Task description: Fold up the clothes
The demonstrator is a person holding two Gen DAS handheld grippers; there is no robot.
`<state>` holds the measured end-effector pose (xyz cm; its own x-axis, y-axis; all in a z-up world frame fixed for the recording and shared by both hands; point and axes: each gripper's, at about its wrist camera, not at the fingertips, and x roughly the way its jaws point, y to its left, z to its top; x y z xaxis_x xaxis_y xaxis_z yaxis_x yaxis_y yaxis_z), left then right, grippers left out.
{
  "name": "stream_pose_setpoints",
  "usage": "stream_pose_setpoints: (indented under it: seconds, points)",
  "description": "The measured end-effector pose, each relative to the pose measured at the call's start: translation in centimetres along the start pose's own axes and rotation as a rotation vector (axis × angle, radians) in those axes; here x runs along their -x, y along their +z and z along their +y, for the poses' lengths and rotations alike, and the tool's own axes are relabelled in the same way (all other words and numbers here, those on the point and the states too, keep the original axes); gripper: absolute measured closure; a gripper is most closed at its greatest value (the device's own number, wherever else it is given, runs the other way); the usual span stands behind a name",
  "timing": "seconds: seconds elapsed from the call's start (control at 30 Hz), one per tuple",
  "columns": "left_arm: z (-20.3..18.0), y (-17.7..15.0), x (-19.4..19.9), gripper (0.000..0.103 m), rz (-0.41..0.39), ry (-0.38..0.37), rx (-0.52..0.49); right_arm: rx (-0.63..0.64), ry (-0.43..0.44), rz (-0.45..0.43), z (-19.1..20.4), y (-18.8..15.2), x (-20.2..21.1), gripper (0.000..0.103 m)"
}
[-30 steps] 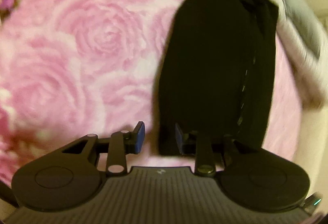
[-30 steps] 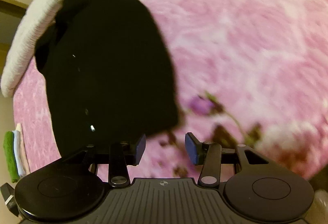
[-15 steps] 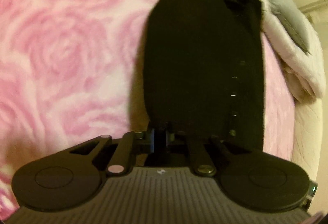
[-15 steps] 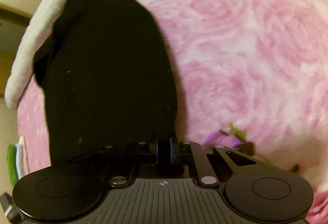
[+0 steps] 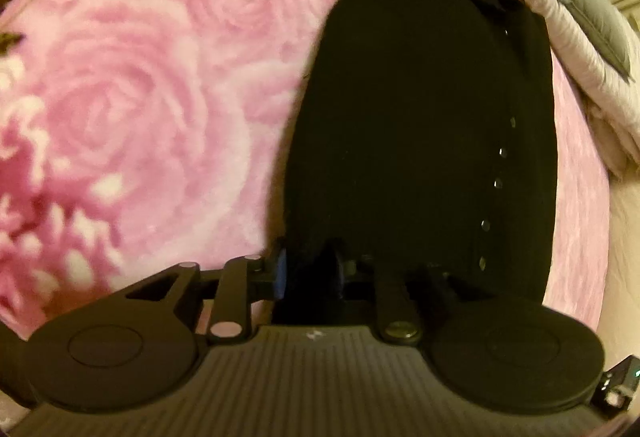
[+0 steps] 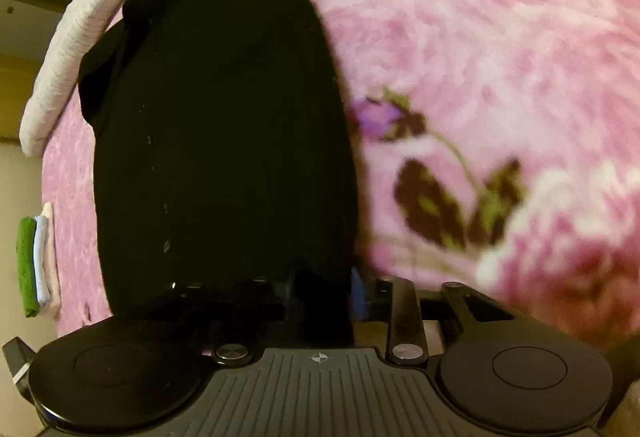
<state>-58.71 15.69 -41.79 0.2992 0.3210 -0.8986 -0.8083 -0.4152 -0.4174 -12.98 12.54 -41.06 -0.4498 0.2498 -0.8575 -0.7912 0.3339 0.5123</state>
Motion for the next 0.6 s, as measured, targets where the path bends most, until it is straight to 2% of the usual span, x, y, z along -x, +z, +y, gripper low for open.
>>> stream_pose_setpoints:
  seconds: [0.03, 0.1, 0.2, 0.3, 0.43, 0.47, 0.5, 0.53, 0.6]
  points:
    - [-0.5, -0.1, 0.1, 0.095, -0.004, 0.013, -0.041, 0.012, -0.007, 0.009, 0.1, 0.3, -0.5, 0.074]
    - [-1.5, -0.3, 0.4, 0.096, -0.016, 0.041, -0.115, 0.073, -0.039, 0.029, 0.8, 0.4, -0.6, 0.093]
    - [-1.8, -1.1, 2.0, 0.096, -0.046, 0.031, -0.128, 0.134, -0.032, 0.037, 1.0, -0.4, 0.7, 0.095]
    - [-1.6, -2.1, 4.7, 0.096, -0.083, -0.006, -0.091, 0.108, 0.041, 0.026, 0.2, -1.0, 2.5, 0.095]
    - [-1.0, -3.2, 4.5, 0.092, -0.084, 0.028, -0.051, 0.021, 0.109, 0.015, -1.9, -1.4, 2.9, 0.090]
    - [-0.6, -3.3, 4.0, 0.085, -0.075, 0.027, -0.029, -0.005, 0.114, 0.011, -2.6, -1.4, 2.5, 0.085]
    - [-0.2, -3.3, 3.1, 0.074, -0.064, 0.012, -0.008, -0.017, 0.128, 0.016, -3.1, -1.3, 1.7, 0.076]
    - [0.2, -3.4, 2.3, 0.070, -0.057, -0.002, 0.011, -0.029, 0.142, 0.021, -3.6, -1.2, 0.9, 0.066]
    - [0.6, -3.6, 1.4, 0.063, -0.080, -0.031, 0.037, -0.055, 0.186, 0.020, -4.4, -1.0, -0.3, 0.063]
